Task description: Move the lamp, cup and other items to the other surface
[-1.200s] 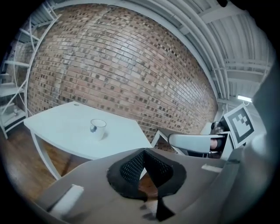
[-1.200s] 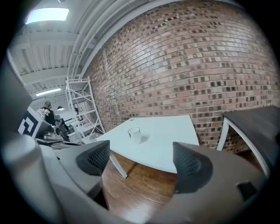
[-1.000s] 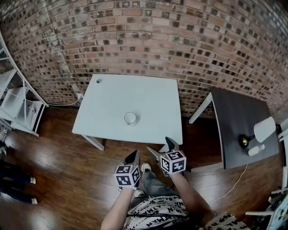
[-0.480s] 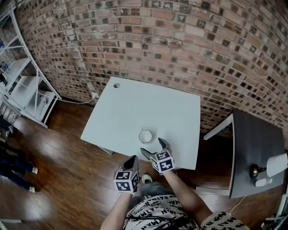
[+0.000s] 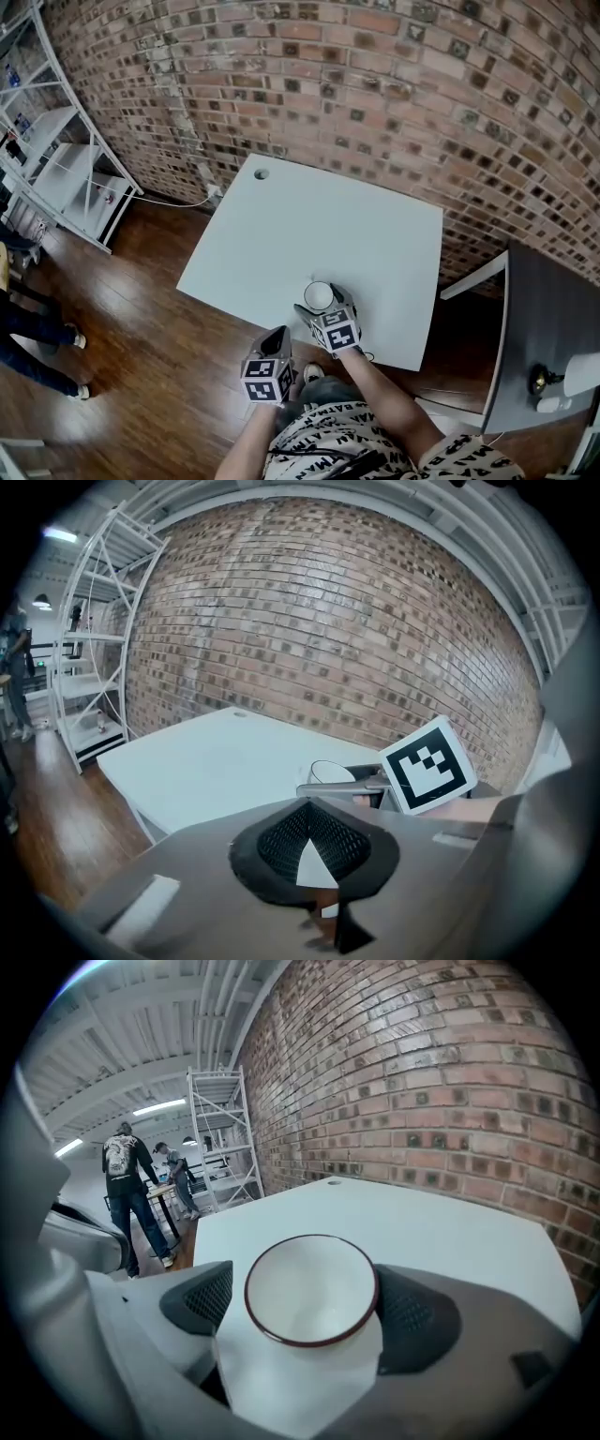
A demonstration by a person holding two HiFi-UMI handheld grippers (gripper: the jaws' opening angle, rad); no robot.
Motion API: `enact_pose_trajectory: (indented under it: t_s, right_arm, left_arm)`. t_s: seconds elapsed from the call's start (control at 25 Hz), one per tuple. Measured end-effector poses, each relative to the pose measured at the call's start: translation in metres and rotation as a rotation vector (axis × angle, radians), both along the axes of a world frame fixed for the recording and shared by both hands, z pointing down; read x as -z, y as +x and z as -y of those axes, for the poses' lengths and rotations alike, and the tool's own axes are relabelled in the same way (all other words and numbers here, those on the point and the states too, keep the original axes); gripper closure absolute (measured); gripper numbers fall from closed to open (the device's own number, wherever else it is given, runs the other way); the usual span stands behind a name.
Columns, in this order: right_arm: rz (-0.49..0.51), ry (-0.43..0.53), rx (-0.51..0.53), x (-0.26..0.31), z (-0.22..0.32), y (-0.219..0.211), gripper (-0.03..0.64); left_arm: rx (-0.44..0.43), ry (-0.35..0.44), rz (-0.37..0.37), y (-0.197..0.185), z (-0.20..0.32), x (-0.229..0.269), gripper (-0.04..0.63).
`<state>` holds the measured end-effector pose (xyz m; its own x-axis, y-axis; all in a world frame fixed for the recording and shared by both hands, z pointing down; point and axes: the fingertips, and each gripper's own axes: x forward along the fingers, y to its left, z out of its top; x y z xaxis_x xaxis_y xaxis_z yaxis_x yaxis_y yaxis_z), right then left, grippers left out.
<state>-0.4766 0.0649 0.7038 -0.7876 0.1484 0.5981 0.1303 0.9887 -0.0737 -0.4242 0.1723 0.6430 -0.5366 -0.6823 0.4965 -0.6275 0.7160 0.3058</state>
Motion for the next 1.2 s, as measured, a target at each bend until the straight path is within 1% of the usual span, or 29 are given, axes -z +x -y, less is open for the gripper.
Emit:
enact_pose_trajectory:
  t_s: [0.2,0.36,0.44,0.48,0.6,0.76,0.88,1.04,1.12,1.2]
  right_arm:
    - [-0.005,0.025,-0.002,-0.006,0.003,-0.008,0.135]
    - [0.019,0.001,-0.013,-0.004,-0.001,-0.015,0.135]
    - [0.026,0.004,-0.012,-0.007,0.000,-0.017,0.137]
    - [0.027,0.014,-0.010,-0.009,0.002,-0.018,0.160]
    - [0.030,0.027,-0.008,-0.010,0.003,-0.019,0.189]
    - [0.030,0.027,-0.007,-0.007,0.003,-0.018,0.193]
    - [0.044,0.046,-0.016,-0.004,0.006,-0.015,0.195]
    - [0.082,0.054,-0.047,0.020,0.009,-0.005,0.195]
    - [0.096,0.052,-0.081,0.036,0.015,0.007,0.195]
    - [0.096,0.054,-0.124,0.049,0.023,0.026,0.195]
  left_arm:
    - [0.014,-0.002,-0.011,-0.004,0.000,-0.005,0.595]
    - [0.010,-0.003,-0.017,-0.004,0.001,-0.008,0.595]
    - [0.009,-0.004,-0.017,-0.005,0.002,-0.009,0.595]
    - [0.009,-0.005,-0.017,-0.005,0.002,-0.010,0.595]
    - [0.011,-0.008,-0.018,-0.006,0.004,-0.008,0.595]
    - [-0.001,-0.013,-0.016,-0.007,0.008,-0.005,0.595]
    - [-0.021,-0.013,-0.010,-0.008,0.011,-0.002,0.595]
    - [-0.054,-0.003,0.010,-0.005,0.015,0.008,0.595]
    - [-0.092,0.001,0.017,0.003,0.021,0.014,0.595]
    - [-0.152,0.004,0.021,0.015,0.031,0.021,0.595]
